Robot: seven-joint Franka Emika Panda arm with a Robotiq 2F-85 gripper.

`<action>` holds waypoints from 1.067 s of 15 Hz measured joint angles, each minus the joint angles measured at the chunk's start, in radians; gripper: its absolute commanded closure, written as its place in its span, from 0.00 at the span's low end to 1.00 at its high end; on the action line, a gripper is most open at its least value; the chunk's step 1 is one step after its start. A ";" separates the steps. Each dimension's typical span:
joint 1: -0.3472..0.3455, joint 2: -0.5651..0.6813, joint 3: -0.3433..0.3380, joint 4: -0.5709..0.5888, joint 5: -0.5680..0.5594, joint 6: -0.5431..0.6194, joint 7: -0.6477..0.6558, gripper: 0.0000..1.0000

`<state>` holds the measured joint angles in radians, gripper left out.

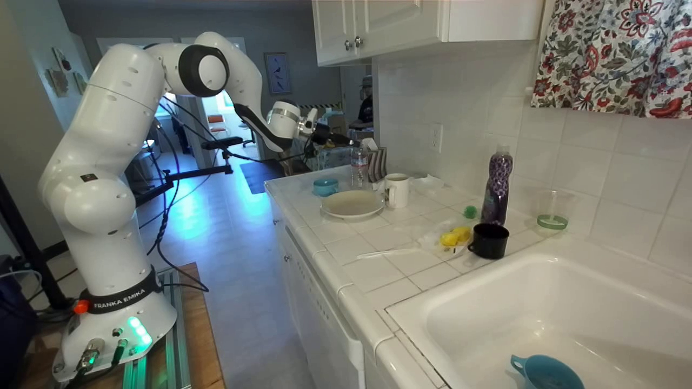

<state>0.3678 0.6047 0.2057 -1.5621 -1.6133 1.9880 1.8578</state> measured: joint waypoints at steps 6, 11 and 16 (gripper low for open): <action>0.002 0.008 0.000 0.018 0.000 -0.003 -0.032 0.01; 0.021 -0.007 0.001 0.023 -0.001 -0.047 -0.041 0.00; 0.067 -0.013 0.004 0.017 -0.005 -0.126 -0.041 0.00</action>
<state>0.4350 0.5915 0.2099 -1.5451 -1.6187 1.8615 1.8170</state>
